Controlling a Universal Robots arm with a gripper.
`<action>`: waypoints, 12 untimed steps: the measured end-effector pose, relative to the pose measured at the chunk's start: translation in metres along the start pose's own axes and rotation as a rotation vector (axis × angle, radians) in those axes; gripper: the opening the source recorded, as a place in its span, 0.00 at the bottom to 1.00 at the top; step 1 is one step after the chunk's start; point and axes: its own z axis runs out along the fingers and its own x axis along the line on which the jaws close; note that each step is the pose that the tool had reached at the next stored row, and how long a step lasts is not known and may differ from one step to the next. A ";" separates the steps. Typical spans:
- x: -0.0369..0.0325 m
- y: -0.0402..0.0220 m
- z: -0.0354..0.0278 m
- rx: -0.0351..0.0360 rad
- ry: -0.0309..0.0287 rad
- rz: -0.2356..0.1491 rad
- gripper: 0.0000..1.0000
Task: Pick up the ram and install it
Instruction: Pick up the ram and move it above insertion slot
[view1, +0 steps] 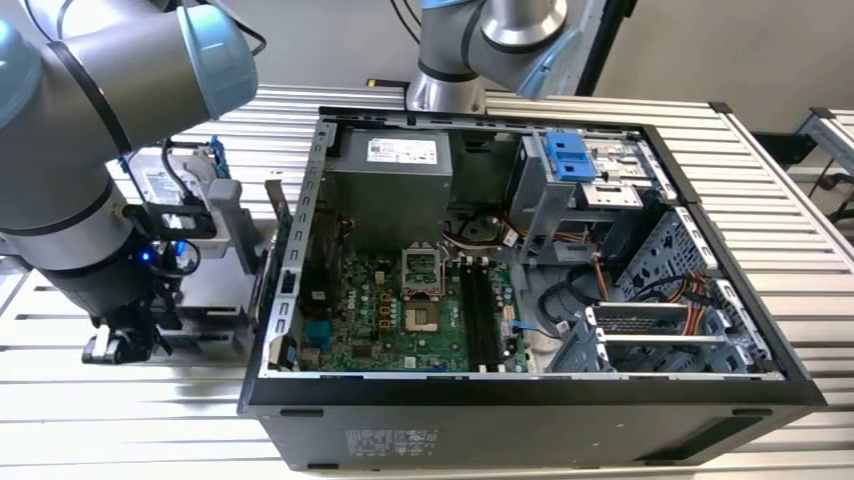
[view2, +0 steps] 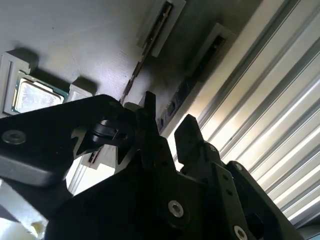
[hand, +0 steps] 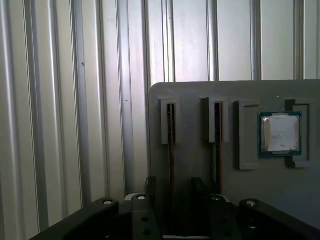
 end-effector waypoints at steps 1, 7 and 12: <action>0.0000 0.0000 0.0000 0.0000 0.0005 0.000 0.00; 0.0000 0.0000 0.0000 0.0002 0.0039 0.000 0.00; 0.0000 0.0000 0.0000 0.0003 0.0066 0.000 0.00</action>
